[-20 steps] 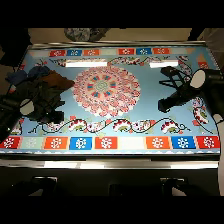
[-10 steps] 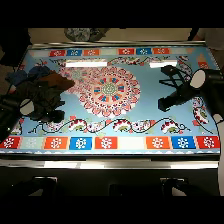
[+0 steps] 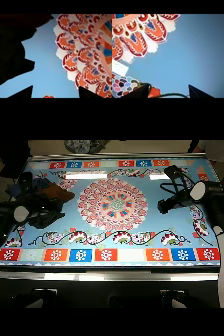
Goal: Fold the shirts.
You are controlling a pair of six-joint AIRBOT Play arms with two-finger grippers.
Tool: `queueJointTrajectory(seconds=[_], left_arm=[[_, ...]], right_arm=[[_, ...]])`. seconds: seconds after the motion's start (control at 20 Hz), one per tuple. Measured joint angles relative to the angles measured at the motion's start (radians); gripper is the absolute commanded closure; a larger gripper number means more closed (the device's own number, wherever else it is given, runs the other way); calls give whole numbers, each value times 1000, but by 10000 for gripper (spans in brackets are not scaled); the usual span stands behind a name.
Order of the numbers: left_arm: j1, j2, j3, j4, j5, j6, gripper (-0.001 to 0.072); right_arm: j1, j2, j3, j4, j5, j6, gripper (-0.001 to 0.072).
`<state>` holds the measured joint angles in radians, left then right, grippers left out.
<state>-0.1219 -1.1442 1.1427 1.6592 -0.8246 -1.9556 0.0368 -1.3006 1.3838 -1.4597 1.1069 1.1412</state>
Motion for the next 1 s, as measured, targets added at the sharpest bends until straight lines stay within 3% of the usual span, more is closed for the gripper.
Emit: queueJointTrajectory(seconds=[0.3, 0.45, 0.75, 1.0], left_arm=[[458, -139, 66, -266, -56, -91, -13], [581, -207, 35, -386, -79, -97, -13], [577, -355, -14, -611, -66, 122, -13], [513, -418, -21, -675, 46, 203, -13]], right_arm=[[0, -3, 0, 12, 51, 0, 137], [0, -18, 0, 37, 107, -26, 136], [0, -88, 0, 144, 144, -73, 137], [0, -117, 0, 208, 164, -93, 137]])
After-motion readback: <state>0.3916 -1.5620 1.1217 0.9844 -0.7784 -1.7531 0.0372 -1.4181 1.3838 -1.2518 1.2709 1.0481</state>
